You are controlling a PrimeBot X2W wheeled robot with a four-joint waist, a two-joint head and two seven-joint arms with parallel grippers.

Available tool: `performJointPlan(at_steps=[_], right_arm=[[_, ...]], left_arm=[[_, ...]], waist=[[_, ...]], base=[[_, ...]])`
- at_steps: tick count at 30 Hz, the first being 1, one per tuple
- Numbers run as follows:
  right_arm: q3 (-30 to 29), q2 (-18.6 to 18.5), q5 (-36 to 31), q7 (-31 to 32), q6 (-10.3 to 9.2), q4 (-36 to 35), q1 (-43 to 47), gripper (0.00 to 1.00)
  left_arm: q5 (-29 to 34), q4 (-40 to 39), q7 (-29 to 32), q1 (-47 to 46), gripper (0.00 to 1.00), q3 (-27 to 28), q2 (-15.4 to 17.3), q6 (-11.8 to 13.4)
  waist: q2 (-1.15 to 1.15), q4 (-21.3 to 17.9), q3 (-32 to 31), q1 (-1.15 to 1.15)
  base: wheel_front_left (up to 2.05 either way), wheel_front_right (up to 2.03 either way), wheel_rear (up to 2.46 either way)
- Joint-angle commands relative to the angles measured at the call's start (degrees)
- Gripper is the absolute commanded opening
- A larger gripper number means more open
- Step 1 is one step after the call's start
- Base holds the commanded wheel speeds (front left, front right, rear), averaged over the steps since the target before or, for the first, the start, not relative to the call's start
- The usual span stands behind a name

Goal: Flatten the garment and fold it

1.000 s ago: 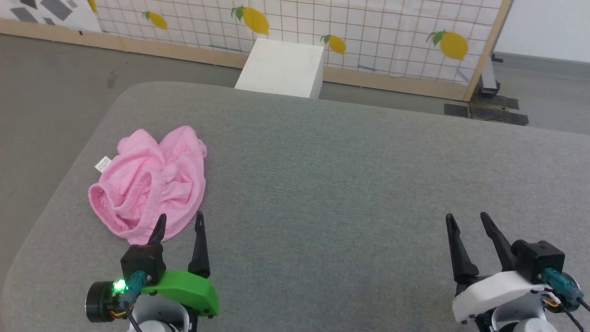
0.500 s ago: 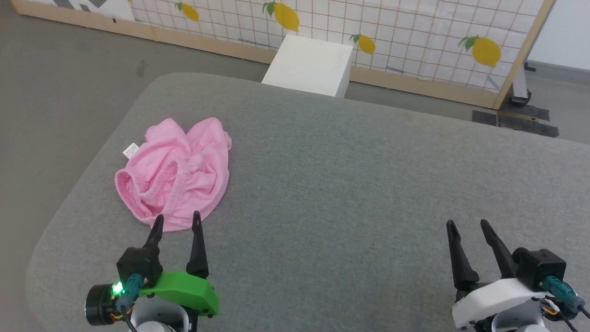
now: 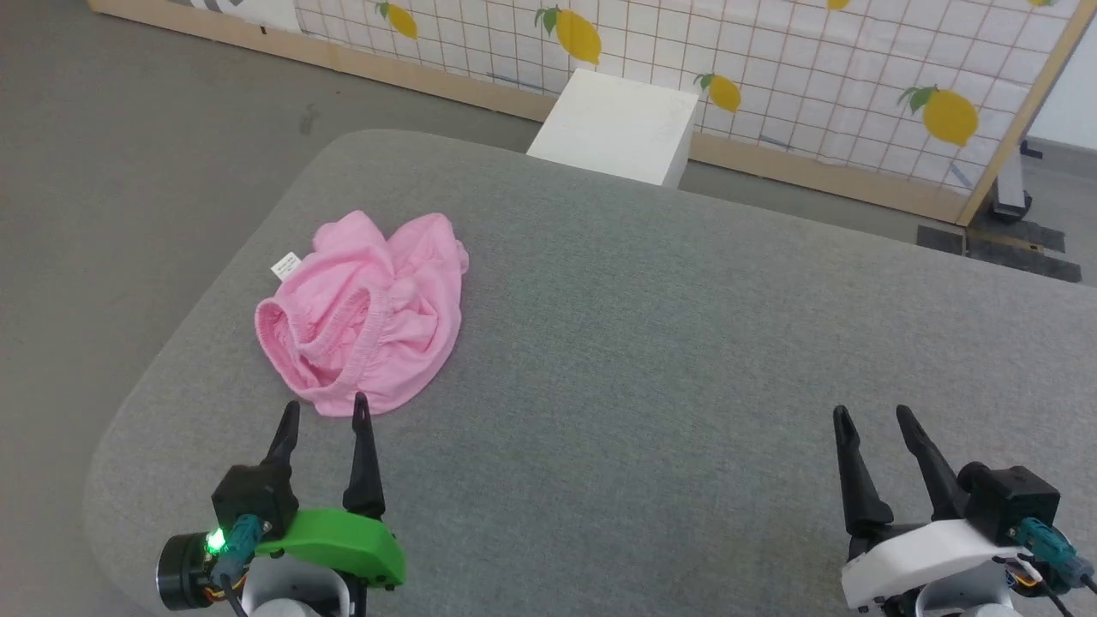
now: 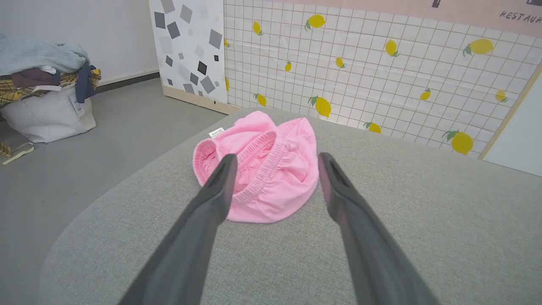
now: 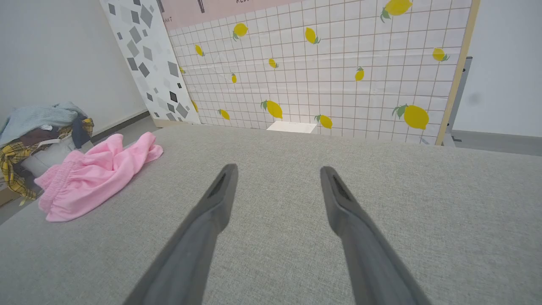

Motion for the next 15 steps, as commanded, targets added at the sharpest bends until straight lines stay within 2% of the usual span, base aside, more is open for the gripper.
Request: performJointPlan(at_steps=[1, 15], right_arm=[[0.1, 0.0, 0.7, -0.6, -0.06, 0.3, 0.7, 1.0], [0.3, 0.0, 2.9, -2.3, -0.07, 2.0, 1.6, 1.0]], left_arm=[[-0.4, 0.2, -0.5, -0.6, 1.0, -0.1, -0.2, 0.5], [-1.2, 1.8, -2.2, -0.7, 1.0, -0.4, -0.2, 0.9]], waist=[[0.0, 0.4, -0.1, 0.0], [0.0, 3.0, -0.7, 0.0]], base=[[0.0, 0.0, 0.0], [0.0, 0.0, 0.0]])
